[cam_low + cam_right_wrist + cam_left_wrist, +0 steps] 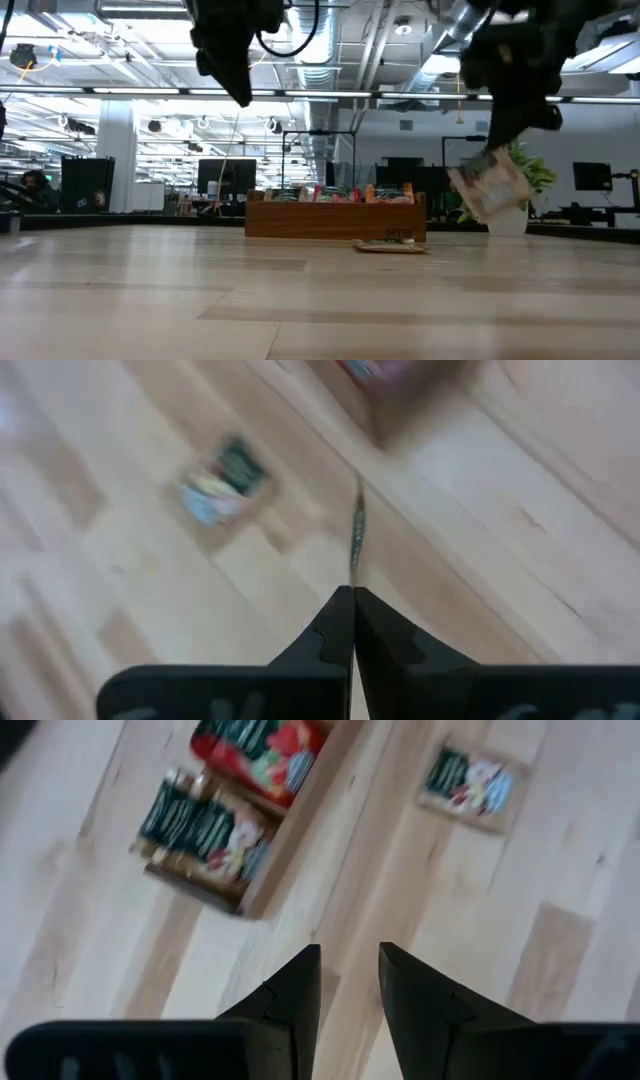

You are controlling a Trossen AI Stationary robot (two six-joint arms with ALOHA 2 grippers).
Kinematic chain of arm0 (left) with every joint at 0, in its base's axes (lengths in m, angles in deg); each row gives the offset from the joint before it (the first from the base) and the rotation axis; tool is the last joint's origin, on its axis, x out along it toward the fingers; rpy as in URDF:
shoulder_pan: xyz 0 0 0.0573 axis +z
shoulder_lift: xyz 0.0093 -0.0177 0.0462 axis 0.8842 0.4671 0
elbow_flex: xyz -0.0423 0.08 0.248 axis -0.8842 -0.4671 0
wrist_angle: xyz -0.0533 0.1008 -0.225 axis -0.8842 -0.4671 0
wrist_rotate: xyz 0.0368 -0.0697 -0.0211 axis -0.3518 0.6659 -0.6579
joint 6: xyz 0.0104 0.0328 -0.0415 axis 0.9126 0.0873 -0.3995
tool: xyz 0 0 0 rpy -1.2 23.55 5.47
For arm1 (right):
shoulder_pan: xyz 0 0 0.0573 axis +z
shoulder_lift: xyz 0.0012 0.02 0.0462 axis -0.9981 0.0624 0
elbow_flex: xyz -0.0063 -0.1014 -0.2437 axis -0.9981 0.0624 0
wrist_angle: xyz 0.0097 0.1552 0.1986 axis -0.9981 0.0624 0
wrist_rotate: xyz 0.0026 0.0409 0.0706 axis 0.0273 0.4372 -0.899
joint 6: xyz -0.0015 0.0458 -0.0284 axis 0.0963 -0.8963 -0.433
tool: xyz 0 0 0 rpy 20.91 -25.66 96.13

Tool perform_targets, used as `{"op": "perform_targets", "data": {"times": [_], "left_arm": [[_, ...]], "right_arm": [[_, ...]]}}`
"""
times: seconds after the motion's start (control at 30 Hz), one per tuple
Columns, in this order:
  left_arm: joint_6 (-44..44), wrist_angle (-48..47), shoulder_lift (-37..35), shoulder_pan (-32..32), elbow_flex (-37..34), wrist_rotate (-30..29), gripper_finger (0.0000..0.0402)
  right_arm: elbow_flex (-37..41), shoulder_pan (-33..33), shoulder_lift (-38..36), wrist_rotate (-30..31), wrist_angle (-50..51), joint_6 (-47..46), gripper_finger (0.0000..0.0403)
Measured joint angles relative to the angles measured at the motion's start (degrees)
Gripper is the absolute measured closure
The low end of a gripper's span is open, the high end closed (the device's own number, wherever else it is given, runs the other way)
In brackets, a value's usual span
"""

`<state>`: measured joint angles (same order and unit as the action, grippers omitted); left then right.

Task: Pick & Place Tea
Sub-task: Put the brown tea bag into the left section of the wooden organizer

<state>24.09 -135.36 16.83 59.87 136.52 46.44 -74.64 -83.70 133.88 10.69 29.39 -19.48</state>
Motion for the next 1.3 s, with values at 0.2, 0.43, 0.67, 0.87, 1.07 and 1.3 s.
{"op": "perform_targets", "data": {"times": [0.2, 0.43, 0.67, 0.87, 1.07, 1.3], "left_arm": [[6.5, 10.1, 0.0, 0.0, 0.0, 0.6, 0.0305], [15.2, 25.0, 0.0, 0.0, 0.0, 3.3, 0.0305], [15.9, 33.7, 0.0, 0.0, 0.0, 7.3, 0.0305], [15.8, 35.3, 0.0, 0.0, 0.0, 8.9, 0.0305], [15.8, 35.3, 0.0, 0.0, 0.0, 8.9, 0.0305], [16.7, 33.9, 0.0, 0.0, 0.0, 5.5, 0.0305]], "right_arm": [[-2.9, 5.1, -2.7, 5.8, -5.3, 3.5, 0.0403], [-9.7, 6.8, -0.7, 8.8, -10.0, 12.5, 0.0403], [-17.4, 6.2, 4.4, 8.8, -10.9, 19.2, 0.0403], [-22.1, 6.2, 8.4, 8.6, -10.6, 22.7, 0.0403], [-24.8, 6.2, 10.7, 8.5, -10.4, 24.2, 0.0403], [-25.1, 6.5, 10.1, 8.6, -8.3, 23.6, 0.0403]]}}
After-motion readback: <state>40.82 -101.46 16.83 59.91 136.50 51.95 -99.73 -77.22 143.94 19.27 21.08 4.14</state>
